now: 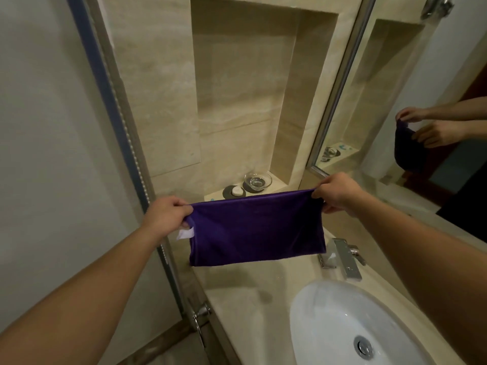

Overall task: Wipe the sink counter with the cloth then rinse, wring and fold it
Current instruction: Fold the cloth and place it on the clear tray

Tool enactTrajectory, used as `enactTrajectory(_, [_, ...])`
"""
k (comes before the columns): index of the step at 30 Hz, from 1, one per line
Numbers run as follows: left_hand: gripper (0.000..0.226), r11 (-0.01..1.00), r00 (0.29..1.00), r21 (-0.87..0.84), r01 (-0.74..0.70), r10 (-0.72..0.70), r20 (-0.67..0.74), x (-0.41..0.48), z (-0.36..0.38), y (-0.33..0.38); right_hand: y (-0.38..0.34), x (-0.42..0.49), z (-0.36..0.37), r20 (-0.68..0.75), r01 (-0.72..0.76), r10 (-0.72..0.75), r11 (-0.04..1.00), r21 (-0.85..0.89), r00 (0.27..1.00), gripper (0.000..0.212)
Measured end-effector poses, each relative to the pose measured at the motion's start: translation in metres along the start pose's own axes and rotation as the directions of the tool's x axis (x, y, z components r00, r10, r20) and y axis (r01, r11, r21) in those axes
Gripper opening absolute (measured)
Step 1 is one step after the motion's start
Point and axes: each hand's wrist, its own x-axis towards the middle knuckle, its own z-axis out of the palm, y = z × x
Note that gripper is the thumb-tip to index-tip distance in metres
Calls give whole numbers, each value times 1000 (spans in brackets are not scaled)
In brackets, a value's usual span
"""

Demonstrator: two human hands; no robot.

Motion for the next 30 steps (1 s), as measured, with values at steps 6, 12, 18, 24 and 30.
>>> enactTrajectory(6, [2,983,988,-96,155,-152,40,6,51,54,-11,16,25,70,-75,74,997,16,995,8])
enactTrajectory(12, [13,992,994,-103,66,-56,98,-2,70,88,-20,17,24,78,2,-11,994,108,997,13])
enactTrajectory(18, [17,992,992,-122,-25,39,117,-10,67,112,-27,9,21,45,94,-106,970,223,993,17])
enactTrajectory(24, [12,983,977,-149,-106,131,169,-25,68,138,-54,-9,24,1,223,-232,935,276,973,15])
enactTrajectory(30, [17,974,967,-156,-162,188,173,-35,63,152,-67,-20,21,18,415,-427,888,196,904,8])
